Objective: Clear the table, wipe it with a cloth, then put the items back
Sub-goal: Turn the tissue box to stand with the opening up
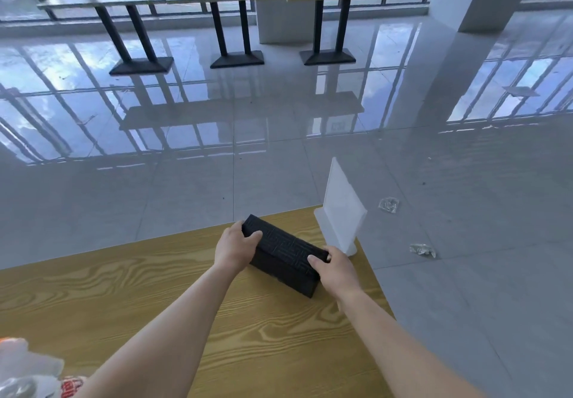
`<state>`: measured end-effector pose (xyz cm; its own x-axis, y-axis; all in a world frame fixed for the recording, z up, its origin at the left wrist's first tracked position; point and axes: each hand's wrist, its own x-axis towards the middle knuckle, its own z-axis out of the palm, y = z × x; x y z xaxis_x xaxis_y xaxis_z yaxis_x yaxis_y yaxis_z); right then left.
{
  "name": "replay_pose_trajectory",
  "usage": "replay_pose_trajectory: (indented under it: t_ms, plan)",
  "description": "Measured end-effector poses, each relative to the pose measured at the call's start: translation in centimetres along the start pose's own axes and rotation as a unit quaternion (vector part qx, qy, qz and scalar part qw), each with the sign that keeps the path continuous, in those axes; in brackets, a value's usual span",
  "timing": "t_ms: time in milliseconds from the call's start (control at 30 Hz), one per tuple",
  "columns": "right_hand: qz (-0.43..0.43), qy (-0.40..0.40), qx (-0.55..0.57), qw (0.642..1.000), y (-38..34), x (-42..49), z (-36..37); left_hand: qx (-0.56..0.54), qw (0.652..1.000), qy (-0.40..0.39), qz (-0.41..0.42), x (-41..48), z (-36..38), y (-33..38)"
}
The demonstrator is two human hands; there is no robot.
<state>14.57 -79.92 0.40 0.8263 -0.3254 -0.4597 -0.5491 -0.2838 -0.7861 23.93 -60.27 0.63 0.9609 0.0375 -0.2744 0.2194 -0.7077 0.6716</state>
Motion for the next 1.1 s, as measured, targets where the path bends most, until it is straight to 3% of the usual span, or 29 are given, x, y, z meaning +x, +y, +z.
replay_pose_trajectory:
  t_ms: [267,533,867,1100]
  plan:
    - [-0.059,0.039,-0.032,0.997,1.9,-4.8,1.0,-0.097,0.993,0.067,-0.031,-6.4,-1.0,-5.3]
    - [-0.109,0.057,0.014,0.992,6.8,-7.7,3.0,-0.223,0.966,0.102,-0.088,-14.1,-0.3,-9.3]
    - [-0.119,0.042,-0.059,0.990,10.3,-8.2,3.2,-0.261,0.958,0.053,-0.110,-17.4,3.2,-12.3]
    - [-0.039,-0.020,0.042,0.998,10.0,-8.0,1.1,-0.171,0.984,-0.002,-0.045,-16.6,2.9,-12.6]
